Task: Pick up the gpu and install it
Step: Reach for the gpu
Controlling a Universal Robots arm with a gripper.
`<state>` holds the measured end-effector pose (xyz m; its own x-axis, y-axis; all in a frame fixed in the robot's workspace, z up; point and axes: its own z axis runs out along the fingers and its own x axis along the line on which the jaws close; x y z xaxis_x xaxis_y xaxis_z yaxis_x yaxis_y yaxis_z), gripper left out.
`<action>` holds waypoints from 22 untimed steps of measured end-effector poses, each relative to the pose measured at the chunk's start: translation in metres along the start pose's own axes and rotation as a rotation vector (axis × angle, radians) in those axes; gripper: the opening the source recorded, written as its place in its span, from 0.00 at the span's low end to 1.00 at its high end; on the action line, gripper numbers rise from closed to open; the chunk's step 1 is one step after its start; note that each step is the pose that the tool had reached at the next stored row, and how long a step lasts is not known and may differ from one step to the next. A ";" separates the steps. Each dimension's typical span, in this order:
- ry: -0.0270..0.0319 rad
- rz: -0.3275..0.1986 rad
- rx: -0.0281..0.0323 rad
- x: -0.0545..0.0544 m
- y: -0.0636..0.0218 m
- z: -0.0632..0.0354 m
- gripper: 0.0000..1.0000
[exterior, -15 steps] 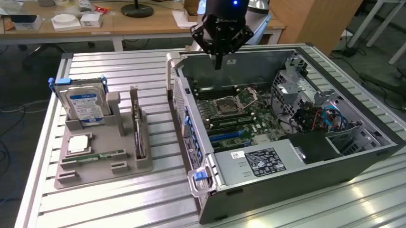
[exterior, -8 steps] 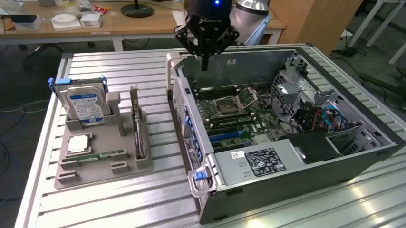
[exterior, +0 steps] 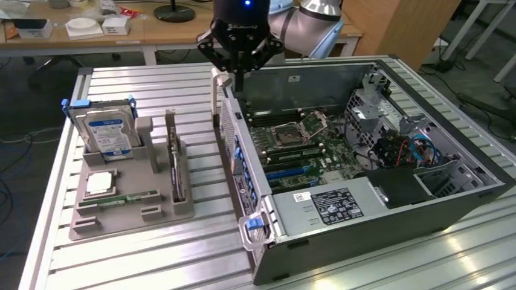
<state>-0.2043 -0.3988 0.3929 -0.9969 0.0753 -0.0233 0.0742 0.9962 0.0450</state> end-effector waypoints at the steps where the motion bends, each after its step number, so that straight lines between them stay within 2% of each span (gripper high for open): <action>1: -0.0001 0.000 -0.0001 0.004 -0.0004 0.0000 0.10; 10: 0.0000 0.000 -0.0001 0.045 -0.0034 -0.0002 0.10; 22: -0.0001 0.000 -0.0001 0.094 -0.0071 0.0001 0.10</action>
<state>-0.2982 -0.3988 0.3903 -0.9969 0.0752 -0.0233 0.0741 0.9962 0.0451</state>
